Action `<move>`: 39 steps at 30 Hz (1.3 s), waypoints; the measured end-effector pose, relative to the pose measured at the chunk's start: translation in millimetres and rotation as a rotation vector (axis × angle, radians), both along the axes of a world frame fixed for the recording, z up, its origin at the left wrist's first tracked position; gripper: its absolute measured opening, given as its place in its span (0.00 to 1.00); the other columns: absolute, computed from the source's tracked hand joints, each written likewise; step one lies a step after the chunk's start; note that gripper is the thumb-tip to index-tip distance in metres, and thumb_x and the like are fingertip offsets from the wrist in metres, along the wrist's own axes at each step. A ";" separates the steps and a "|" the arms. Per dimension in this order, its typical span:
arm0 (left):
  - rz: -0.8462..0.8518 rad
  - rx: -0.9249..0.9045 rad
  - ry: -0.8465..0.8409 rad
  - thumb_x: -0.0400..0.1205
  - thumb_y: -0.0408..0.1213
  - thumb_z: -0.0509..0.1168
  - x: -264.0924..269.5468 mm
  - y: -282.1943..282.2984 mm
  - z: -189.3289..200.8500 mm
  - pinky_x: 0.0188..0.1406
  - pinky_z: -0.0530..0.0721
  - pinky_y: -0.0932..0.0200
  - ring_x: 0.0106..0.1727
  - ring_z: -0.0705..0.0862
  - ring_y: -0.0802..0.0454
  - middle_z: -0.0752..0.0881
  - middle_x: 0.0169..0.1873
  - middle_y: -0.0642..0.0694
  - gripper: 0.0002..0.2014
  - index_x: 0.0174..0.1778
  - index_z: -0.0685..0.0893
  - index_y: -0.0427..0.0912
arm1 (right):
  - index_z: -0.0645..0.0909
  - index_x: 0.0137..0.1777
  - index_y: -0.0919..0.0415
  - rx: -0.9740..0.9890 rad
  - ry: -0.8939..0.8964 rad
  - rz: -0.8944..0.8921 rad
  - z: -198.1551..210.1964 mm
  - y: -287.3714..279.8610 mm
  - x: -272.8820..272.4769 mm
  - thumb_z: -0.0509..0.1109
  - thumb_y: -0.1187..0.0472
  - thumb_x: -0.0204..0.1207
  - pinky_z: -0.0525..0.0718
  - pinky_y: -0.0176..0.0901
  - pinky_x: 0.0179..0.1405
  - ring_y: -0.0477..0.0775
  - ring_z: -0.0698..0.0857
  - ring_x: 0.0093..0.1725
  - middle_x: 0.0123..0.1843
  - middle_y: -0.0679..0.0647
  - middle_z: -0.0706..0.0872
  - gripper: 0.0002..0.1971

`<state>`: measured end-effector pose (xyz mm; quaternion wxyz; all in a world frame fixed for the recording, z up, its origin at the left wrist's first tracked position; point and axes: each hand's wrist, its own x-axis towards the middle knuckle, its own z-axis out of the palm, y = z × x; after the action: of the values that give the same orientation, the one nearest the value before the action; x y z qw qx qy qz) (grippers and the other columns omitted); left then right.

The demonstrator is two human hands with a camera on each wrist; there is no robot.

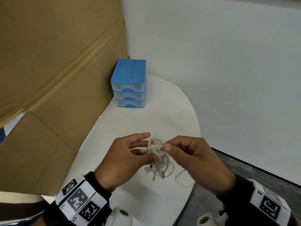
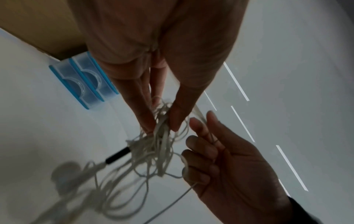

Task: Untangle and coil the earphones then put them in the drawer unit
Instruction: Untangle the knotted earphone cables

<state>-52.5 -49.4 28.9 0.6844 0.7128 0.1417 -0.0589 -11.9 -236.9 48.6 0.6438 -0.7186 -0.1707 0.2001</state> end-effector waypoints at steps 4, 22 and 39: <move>0.003 -0.046 0.003 0.64 0.23 0.81 1.2 0.0 1.3 0.50 0.90 0.50 0.45 0.93 0.46 0.93 0.47 0.48 0.34 0.64 0.82 0.50 | 0.87 0.38 0.68 -0.017 0.013 -0.013 -4.9 -3.2 2.7 0.71 0.69 0.78 0.70 0.22 0.22 0.37 0.74 0.19 0.20 0.42 0.81 0.08; 0.053 -0.111 -0.219 0.70 0.16 0.73 -4.8 -11.5 3.6 0.42 0.89 0.58 0.41 0.92 0.48 0.92 0.47 0.48 0.24 0.55 0.87 0.48 | 0.88 0.39 0.67 0.074 -0.005 -0.107 -17.1 -0.6 -1.6 0.74 0.71 0.75 0.76 0.32 0.26 0.42 0.78 0.24 0.26 0.49 0.85 0.05; 0.066 0.246 -0.400 0.75 0.26 0.74 -11.6 -16.9 10.5 0.33 0.89 0.46 0.32 0.90 0.45 0.91 0.32 0.47 0.10 0.36 0.87 0.48 | 0.86 0.61 0.48 -0.114 -0.298 -0.006 -11.6 3.4 -7.2 0.74 0.69 0.76 0.76 0.34 0.28 0.49 0.83 0.35 0.33 0.47 0.82 0.18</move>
<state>-64.1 -66.3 39.4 0.6085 0.7832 0.0328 0.1237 -19.1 -233.4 37.0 0.5702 -0.7762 -0.2503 0.0986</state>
